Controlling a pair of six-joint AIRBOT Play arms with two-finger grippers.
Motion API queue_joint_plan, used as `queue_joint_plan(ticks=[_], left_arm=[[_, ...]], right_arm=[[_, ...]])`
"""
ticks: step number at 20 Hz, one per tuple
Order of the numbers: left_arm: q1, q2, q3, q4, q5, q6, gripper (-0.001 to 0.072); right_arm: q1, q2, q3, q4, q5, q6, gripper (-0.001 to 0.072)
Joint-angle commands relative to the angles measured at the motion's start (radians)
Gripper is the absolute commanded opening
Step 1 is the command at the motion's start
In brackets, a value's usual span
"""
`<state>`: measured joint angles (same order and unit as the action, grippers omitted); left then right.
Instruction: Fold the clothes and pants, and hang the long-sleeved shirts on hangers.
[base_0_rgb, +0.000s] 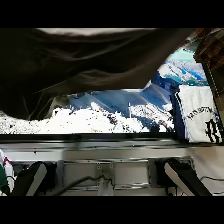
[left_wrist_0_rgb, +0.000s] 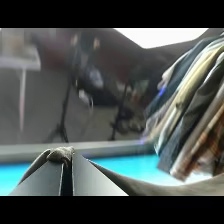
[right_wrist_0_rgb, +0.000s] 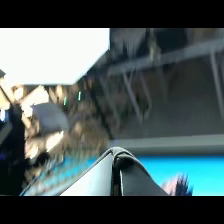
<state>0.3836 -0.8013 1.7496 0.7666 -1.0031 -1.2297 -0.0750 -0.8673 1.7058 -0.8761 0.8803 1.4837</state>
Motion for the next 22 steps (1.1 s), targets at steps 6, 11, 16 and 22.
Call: queue_joint_plan(ticks=[6,11,16,22], left_arm=[[0.0,0.1,0.148,0.127,-0.016,0.007,0.0003],[0.0,0.116,0.155,0.172,-0.048,0.008,0.0003],[-0.047,0.026,0.154,0.218,-0.214,0.002,0.0003],[-0.054,0.019,0.154,0.229,-0.177,0.004,0.0002]], right_arm=[[0.001,0.001,0.343,-0.142,0.098,0.035,0.0026],[0.001,0.006,0.344,-0.257,0.179,0.091,0.0026],[0.001,-0.023,0.174,-0.312,0.232,0.124,0.0027],[0.001,-0.062,0.156,-0.269,0.19,0.097,0.0026]])
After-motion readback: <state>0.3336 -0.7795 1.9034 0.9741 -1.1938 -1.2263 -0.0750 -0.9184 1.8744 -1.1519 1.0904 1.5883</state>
